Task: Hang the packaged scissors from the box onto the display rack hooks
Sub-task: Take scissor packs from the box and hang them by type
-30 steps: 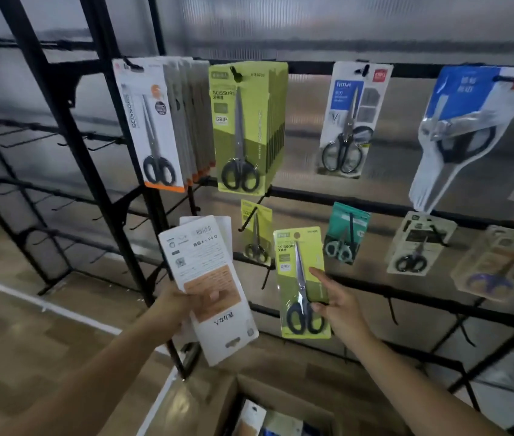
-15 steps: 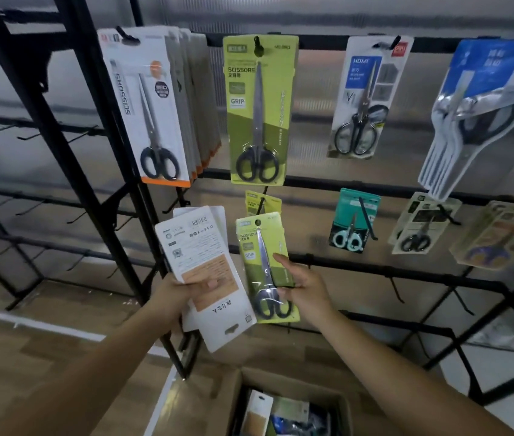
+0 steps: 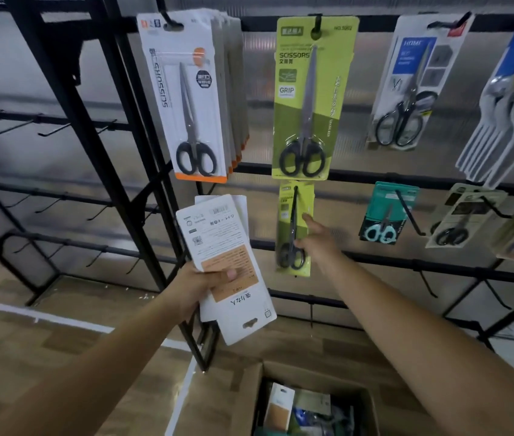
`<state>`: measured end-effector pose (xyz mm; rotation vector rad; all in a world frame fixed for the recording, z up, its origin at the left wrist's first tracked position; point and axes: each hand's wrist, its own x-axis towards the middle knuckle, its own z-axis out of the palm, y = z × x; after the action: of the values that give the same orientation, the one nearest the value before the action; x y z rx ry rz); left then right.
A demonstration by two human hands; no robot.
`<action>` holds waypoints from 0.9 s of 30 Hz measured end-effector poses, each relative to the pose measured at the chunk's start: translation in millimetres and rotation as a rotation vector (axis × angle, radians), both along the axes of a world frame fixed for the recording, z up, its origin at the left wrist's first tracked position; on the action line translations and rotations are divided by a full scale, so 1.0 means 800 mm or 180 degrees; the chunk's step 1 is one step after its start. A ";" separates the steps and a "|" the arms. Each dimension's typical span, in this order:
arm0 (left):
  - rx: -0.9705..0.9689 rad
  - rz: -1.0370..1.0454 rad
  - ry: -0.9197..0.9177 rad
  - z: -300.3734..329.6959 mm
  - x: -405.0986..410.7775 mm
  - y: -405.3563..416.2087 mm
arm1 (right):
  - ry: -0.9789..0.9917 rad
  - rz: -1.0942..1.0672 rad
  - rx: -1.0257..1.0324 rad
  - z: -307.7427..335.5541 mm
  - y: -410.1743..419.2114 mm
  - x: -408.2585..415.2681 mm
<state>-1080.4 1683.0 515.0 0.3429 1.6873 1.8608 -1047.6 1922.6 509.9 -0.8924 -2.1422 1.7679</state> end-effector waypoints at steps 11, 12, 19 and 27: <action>0.0074 0.0123 -0.0032 0.000 -0.008 0.004 | -0.0385 0.0245 -0.0077 0.018 -0.050 0.014; 0.0153 0.0117 -0.0035 0.000 -0.007 0.006 | -0.0373 0.0571 -0.0327 0.016 -0.063 0.030; 0.0141 -0.0122 0.0399 0.003 -0.002 0.006 | 0.0175 0.1045 -0.0349 0.019 -0.074 0.077; -0.1514 -0.0410 0.4948 0.027 -0.014 -0.020 | -0.0168 0.1471 -0.2062 0.071 -0.050 0.087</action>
<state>-1091.3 1667.2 536.6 1.9340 2.7677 0.8426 -977.8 1882.5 567.0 -0.5790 -1.9241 2.7880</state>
